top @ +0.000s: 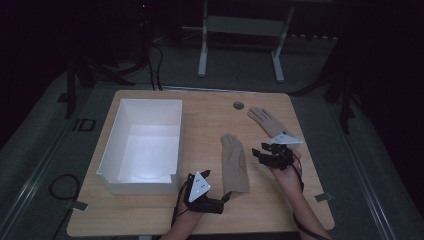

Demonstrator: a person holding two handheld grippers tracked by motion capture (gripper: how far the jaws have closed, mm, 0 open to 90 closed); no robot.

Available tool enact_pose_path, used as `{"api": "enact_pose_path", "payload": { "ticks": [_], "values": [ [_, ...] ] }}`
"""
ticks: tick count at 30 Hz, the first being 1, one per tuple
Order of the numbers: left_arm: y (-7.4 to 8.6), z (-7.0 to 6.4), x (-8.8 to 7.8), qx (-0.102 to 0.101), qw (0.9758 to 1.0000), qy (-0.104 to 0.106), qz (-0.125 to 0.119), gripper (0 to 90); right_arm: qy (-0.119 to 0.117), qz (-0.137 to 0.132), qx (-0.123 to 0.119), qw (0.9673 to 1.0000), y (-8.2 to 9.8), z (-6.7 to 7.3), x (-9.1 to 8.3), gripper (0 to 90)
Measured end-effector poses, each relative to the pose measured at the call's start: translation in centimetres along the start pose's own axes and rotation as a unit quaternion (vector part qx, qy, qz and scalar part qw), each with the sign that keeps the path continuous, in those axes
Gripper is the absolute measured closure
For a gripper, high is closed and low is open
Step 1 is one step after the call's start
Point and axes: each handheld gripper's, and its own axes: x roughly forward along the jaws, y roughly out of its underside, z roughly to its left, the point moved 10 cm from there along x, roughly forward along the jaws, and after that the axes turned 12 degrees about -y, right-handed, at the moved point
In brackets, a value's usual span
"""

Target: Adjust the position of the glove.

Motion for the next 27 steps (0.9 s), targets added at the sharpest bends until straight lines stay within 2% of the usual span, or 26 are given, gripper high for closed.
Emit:
{"api": "enact_pose_path", "payload": {
  "ticks": [5, 7, 10, 11, 13, 16, 18, 22, 25, 27],
  "values": [
    [0.0, 0.0, 0.0, -0.001, 1.0, 0.0, 0.0, 1.2, 0.025, -0.017, 0.019, 0.9994, -1.2, -3.6, -1.6, 50.0],
    [0.0, 0.0, 0.0, 0.0, 1.0, 0.0, 0.0, 1.2, 0.033, -0.012, 0.012, 0.9993, -1.4, -4.7, -2.0, 49.1],
    [0.0, 0.0, 0.0, 0.001, 1.0, -0.001, -0.001, 1.2, 0.037, -0.003, 0.011, 0.9992, -1.4, -5.5, -2.2, 49.1],
    [0.0, 0.0, 0.0, 0.0, 1.0, -0.001, -0.001, 1.2, 0.045, 0.002, 0.011, 0.9989, -1.5, -6.5, -2.6, 49.6],
    [0.0, 0.0, 0.0, 0.001, 1.0, 0.001, -0.003, 1.2, 0.037, 0.0, 0.016, 0.9992, -1.8, -7.1, -2.8, 50.4],
    [0.0, 0.0, 0.0, -0.001, 1.0, 0.001, -0.001, 1.2, 0.043, 0.011, 0.008, 0.999, -2.3, -8.2, -3.1, 49.4],
    [0.0, 0.1, 0.0, -0.004, 1.0, 0.001, -0.001, 1.2, 0.048, 0.017, 0.003, 0.9987, -2.8, -9.1, -3.1, 48.9],
    [-0.1, 0.2, 0.0, -0.002, 1.0, -0.004, -0.007, 1.2, 0.024, 0.003, 0.005, 0.9997, -3.7, -10.2, -2.7, 48.9],
    [-0.2, 0.3, 0.0, -0.007, 0.9999, -0.006, -0.008, 1.2, 0.037, 0.022, -0.012, 0.999, -3.8, -11.1, -1.9, 48.6],
    [-0.1, 0.3, 0.0, -0.004, 0.9999, -0.007, -0.008, 1.2, 0.043, 0.029, -0.012, 0.9986, -3.9, -11.7, -1.3, 48.3]
  ]
}}
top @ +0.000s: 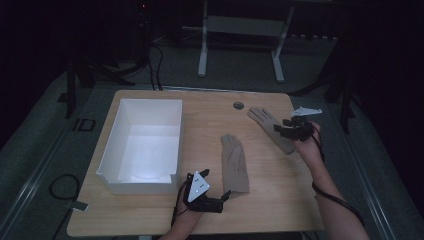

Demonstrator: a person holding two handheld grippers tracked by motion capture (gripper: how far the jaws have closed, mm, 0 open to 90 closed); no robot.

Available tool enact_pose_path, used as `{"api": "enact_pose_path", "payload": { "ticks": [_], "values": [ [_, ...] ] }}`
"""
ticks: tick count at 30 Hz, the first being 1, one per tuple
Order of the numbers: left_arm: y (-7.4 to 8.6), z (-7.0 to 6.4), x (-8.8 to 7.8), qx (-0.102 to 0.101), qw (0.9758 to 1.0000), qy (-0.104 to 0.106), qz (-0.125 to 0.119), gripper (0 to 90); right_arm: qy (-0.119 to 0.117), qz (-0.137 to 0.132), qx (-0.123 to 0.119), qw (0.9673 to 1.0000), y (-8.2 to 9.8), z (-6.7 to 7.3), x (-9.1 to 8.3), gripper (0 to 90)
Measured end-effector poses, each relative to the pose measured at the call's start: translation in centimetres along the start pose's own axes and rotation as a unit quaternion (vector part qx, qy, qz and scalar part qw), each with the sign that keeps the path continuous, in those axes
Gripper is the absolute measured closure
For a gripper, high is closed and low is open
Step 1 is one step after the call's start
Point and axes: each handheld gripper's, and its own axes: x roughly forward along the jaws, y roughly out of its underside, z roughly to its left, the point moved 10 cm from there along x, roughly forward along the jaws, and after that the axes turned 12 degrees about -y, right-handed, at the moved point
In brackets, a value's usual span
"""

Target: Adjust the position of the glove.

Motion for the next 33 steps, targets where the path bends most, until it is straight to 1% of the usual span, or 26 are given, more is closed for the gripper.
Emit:
{"api": "enact_pose_path", "payload": {
  "ticks": [1, 2, 4, 8, 10, 11, 12, 13, 14, 16, 20, 21, 23, 24, 25, 26, 27, 28, 29, 31, 32, 33],
  "values": [
    [0.0, 0.0, 0.0, 0.002, 1.0, 0.0, 0.0, 1.2, 0.0, 0.004, 0.007, 1.0, 0.0, -0.3, 0.3, 47.6],
    [0.0, -0.1, 0.0, 0.004, 1.0, -0.001, 0.0, 1.2, -0.002, 0.006, 0.01, 0.9999, -0.1, -0.6, 0.6, 47.7],
    [0.0, -0.1, 0.0, 0.006, 1.0, 0.0, 0.001, 1.3, 0.001, 0.014, 0.015, 0.9998, 0.0, -1.2, 1.2, 47.8],
    [0.0, -0.1, -0.1, 0.005, 1.0, -0.001, 0.0, 1.2, -0.003, 0.018, 0.023, 0.9996, 0.0, -1.8, 2.4, 48.4],
    [0.0, -0.1, -0.1, 0.003, 1.0, -0.002, -0.002, 1.2, 0.009, 0.026, 0.015, 0.9995, 0.1, -2.3, 3.0, 48.6],
    [0.0, -0.1, -0.2, 0.003, 1.0, 0.0, -0.002, 1.2, 0.01, 0.026, 0.004, 0.9996, 0.1, -2.5, 3.3, 48.7],
    [0.0, -0.1, -0.2, 0.001, 1.0, 0.002, -0.002, 1.2, 0.018, 0.028, 0.0, 0.9994, 0.2, -2.8, 3.5, 49.8],
    [0.0, -0.1, -0.3, -0.001, 1.0, 0.004, -0.003, 1.2, 0.02, 0.032, 0.001, 0.9993, 0.3, -3.1, 3.8, 50.6],
    [0.0, -0.1, -0.3, -0.002, 1.0, 0.005, -0.004, 1.2, 0.015, 0.031, 0.003, 0.9994, 0.4, -3.3, 4.0, 51.3],
    [0.0, -0.1, -0.3, -0.002, 1.0, 0.004, -0.004, 1.2, 0.022, 0.039, 0.001, 0.999, 0.6, -3.7, 4.6, 52.2],
    [0.0, -0.2, -0.4, 0.002, 1.0, 0.002, -0.007, 1.3, -0.003, 0.028, 0.017, 0.9995, 0.7, -3.8, 5.6, 55.5],
    [0.0, -0.2, -0.4, 0.003, 1.0, 0.002, -0.007, 1.3, 0.003, 0.026, 0.013, 0.9996, 0.7, -4.0, 5.7, 57.3],
    [0.0, -0.2, -0.4, 0.003, 1.0, 0.002, -0.007, 1.3, -0.005, 0.023, 0.022, 0.9995, 0.8, -4.4, 6.0, 57.6],
    [0.0, -0.2, -0.4, 0.002, 1.0, 0.002, -0.007, 1.2, 0.002, 0.025, 0.023, 0.9994, 1.0, -4.7, 6.2, 57.7],
    [0.0, -0.1, -0.4, 0.001, 1.0, 0.001, -0.007, 1.2, 0.001, 0.03, 0.026, 0.9992, 1.3, -4.9, 6.4, 57.5],
    [0.0, -0.1, -0.4, 0.001, 1.0, 0.001, -0.008, 1.3, -0.002, 0.04, 0.03, 0.9987, 1.8, -5.0, 6.7, 56.9],
    [0.0, -0.1, -0.5, 0.0, 1.0, 0.001, -0.008, 1.3, -0.002, 0.055, 0.029, 0.9981, 2.4, -5.0, 7.0, 57.0],
    [0.0, -0.1, -0.5, -0.001, 1.0, 0.002, -0.007, 1.3, -0.009, 0.064, 0.033, 0.9973, 2.9, -5.0, 7.3, 58.6],
    [0.0, -0.1, -0.5, -0.001, 1.0, 0.003, -0.007, 1.3, -0.017, 0.057, 0.043, 0.9973, 3.0, -4.9, 7.4, 61.0],
    [0.0, -0.1, -0.5, 0.0, 1.0, 0.003, -0.007, 1.3, -0.024, 0.044, 0.058, 0.9971, 3.1, -4.8, 7.3, 70.7],
    [0.0, -0.2, -0.5, 0.001, 1.0, 0.002, -0.007, 1.3, -0.024, 0.041, 0.06, 0.9971, 3.1, -4.7, 7.3, 76.3],
    [0.0, -0.2, -0.5, 0.003, 1.0, 0.003, -0.007, 1.3, -0.021, 0.04, 0.062, 0.9971, 3.1, -4.6, 7.3, 78.9]
  ]
}}
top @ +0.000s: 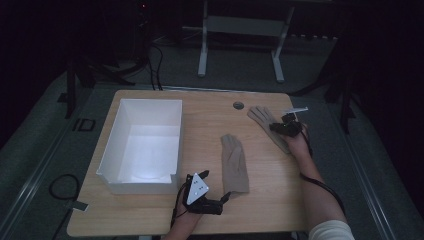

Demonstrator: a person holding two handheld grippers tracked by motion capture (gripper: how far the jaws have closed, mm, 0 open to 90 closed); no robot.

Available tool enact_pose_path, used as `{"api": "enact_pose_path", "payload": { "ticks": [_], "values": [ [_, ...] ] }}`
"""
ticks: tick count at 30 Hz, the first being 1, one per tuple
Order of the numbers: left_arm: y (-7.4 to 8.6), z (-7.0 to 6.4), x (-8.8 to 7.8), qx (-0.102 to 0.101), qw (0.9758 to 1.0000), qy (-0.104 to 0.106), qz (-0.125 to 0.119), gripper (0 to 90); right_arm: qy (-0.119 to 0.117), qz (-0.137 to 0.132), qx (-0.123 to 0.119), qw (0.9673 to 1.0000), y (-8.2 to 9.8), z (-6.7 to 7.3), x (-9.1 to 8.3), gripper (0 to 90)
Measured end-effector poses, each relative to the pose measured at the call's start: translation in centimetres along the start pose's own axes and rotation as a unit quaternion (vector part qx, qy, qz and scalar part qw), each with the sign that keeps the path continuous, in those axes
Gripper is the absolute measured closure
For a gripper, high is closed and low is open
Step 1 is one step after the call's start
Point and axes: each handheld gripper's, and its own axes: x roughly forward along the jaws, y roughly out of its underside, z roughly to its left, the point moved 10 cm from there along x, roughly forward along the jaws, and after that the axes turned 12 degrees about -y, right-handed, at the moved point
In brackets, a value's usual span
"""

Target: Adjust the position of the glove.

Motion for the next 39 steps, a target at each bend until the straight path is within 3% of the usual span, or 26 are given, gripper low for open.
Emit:
{"api": "enact_pose_path", "payload": {
  "ticks": [2, 4, 9, 12, 18, 22, 25, 32, 39],
  "values": [
    [0.0, 0.1, 0.0, 0.001, 1.0, -0.002, -0.001, 1.2, 0.013, -0.001, 0.013, 0.9998, -0.1, 0.1, -0.2, 82.7],
    [0.0, 0.1, 0.0, -0.003, 1.0, -0.003, -0.001, 1.2, 0.027, 0.0, 0.011, 0.9996, -0.3, 0.4, -0.5, 83.4],
    [0.0, 0.0, 0.0, -0.006, 1.0, 0.001, -0.002, 1.3, 0.022, -0.022, 0.008, 0.9995, -1.3, 1.7, -2.4, 83.5],
    [0.0, 0.0, 0.0, -0.001, 1.0, -0.002, -0.002, 1.3, 0.033, -0.042, 0.004, 0.9985, -2.0, 2.8, -4.2, 83.5],
    [0.0, -0.1, 0.0, 0.001, 1.0, -0.006, -0.003, 1.3, 0.039, -0.094, 0.034, 0.9942, -2.9, 5.1, -8.7, 83.5],
    [-0.1, -0.1, 0.0, 0.001, 1.0, -0.003, -0.003, 1.3, 0.062, -0.113, 0.049, 0.9904, -2.5, 6.5, -11.0, 83.4],
    [-0.1, -0.3, 0.0, 0.007, 1.0, -0.004, -0.005, 1.3, 0.068, -0.128, 0.058, 0.9878, -2.0, 7.6, -12.3, 83.3],
    [-0.1, -0.3, 0.0, 0.01, 0.9999, -0.007, -0.005, 1.2, 0.096, -0.129, 0.08, 0.9838, 0.5, 9.4, -13.9, 83.3],
    [-0.1, -0.4, 0.0, 0.015, 0.9998, -0.011, -0.006, 1.3, 0.086, -0.123, 0.124, 0.9809, 4.3, 10.5, -13.8, 83.2]
  ]
}}
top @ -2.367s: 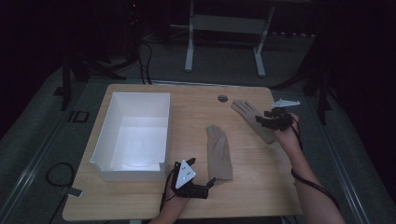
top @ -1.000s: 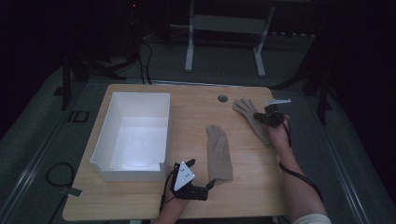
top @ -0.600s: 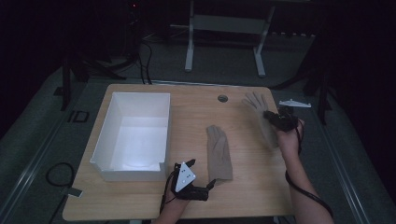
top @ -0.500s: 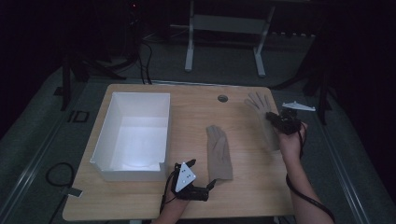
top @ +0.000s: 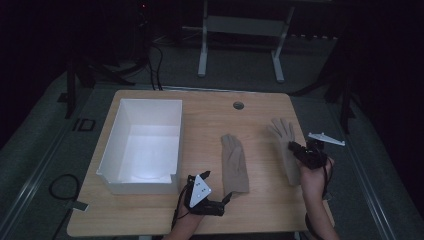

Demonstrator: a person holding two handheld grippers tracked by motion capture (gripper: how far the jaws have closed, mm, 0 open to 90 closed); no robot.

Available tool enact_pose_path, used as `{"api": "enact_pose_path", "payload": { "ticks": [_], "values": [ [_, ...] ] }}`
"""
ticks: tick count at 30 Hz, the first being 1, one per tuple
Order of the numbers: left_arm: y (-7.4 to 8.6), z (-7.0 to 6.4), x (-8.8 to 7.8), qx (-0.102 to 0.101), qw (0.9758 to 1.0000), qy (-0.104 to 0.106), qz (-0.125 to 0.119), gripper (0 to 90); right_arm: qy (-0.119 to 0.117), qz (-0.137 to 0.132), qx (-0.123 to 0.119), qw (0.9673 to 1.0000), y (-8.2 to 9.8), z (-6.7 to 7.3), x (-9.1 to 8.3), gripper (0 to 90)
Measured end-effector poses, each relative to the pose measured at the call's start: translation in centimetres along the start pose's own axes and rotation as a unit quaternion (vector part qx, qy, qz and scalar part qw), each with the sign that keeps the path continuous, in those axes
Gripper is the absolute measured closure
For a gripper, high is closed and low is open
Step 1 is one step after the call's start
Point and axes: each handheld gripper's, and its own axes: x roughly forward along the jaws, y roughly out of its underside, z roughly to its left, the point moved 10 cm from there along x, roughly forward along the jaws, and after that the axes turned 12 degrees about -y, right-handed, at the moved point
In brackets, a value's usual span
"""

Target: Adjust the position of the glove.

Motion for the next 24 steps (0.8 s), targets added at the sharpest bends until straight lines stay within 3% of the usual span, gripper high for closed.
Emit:
{"api": "enact_pose_path", "payload": {
  "ticks": [4, 9, 15, 18, 24],
  "values": [
    [0.0, 0.1, 0.0, -0.001, 1.0, 0.0, 0.001, 1.3, 0.025, 0.004, 0.004, 0.9997, 1.9, -0.7, 0.2, 83.0],
    [0.0, 0.0, 0.0, 0.0, 1.0, 0.0, 0.0, 1.2, 0.029, 0.035, 0.026, 0.9986, 5.0, -1.7, 1.5, 82.0],
    [0.0, 0.0, 0.0, 0.001, 1.0, -0.001, -0.001, 1.3, 0.039, 0.073, 0.017, 0.9964, 7.1, -2.0, 3.6, 74.5],
    [0.0, 0.0, 0.0, 0.001, 1.0, 0.0, -0.002, 1.3, 0.042, 0.072, 0.012, 0.9965, 7.1, -2.1, 3.8, 70.3],
    [0.0, 0.1, 0.0, -0.003, 1.0, 0.0, 0.0, 1.3, 0.01, 0.072, 0.011, 0.9973, 6.2, -1.6, 3.1, 66.9]
  ]
}}
